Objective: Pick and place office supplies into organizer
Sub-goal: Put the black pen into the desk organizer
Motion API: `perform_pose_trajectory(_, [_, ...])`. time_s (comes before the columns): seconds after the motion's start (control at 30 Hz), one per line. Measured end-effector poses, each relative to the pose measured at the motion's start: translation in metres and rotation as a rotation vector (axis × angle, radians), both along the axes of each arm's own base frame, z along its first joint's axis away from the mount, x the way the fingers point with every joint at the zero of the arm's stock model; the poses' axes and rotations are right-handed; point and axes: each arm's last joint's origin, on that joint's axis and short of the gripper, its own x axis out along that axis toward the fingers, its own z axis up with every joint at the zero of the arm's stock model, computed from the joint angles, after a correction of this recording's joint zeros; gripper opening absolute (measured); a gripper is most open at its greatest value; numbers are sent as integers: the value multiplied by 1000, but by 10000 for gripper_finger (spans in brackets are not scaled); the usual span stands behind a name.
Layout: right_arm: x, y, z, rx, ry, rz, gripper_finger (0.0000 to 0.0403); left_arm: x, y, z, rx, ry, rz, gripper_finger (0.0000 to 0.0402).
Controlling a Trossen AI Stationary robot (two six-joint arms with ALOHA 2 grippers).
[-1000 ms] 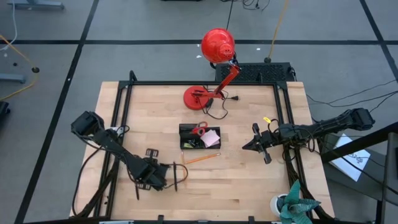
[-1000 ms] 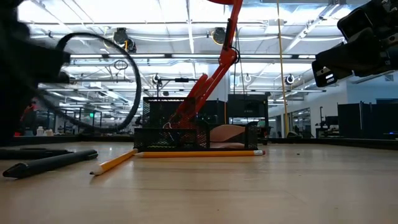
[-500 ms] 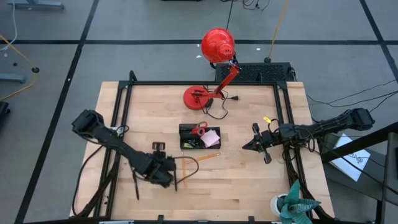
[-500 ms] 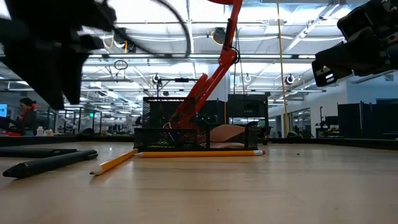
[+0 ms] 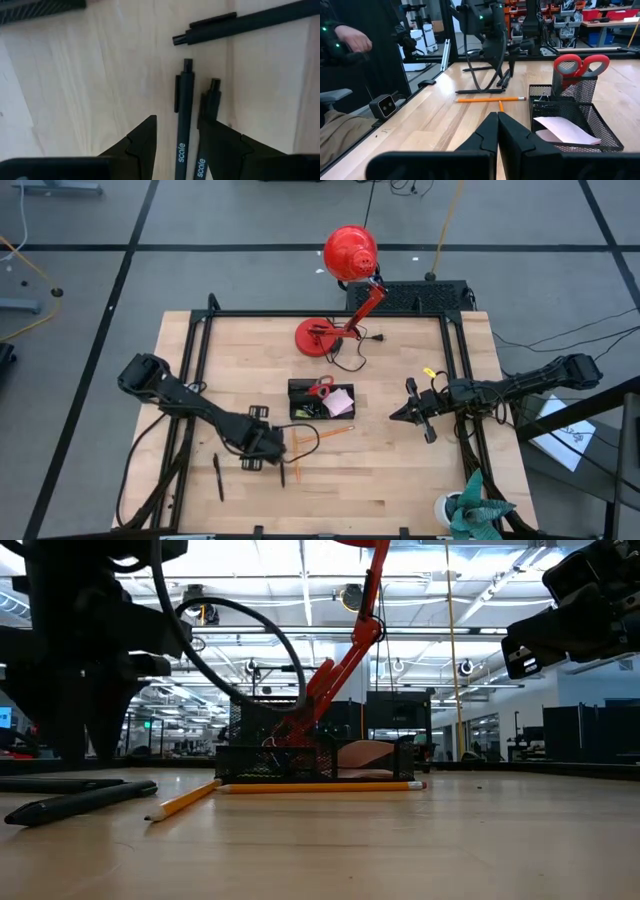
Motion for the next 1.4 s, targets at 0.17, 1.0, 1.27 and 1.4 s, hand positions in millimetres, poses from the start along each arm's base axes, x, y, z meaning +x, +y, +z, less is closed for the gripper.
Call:
perform_pose_trajectory(0.17, [0,0,0,0,0,0,4,0,0,-2,-2,-5,1,152])
perform_pose_trajectory(1.0, [0,0,0,0,0,0,4,5,6,-19,-120,-110,54,95])
perform_pose_trajectory(1.27, [0,0,0,7,2,-1,4,9,11,-19,-141,-123,71,46])
perform_pose_trajectory(1.4, [0,0,0,7,2,0,4,9,11,-19,-137,-126,74,38])
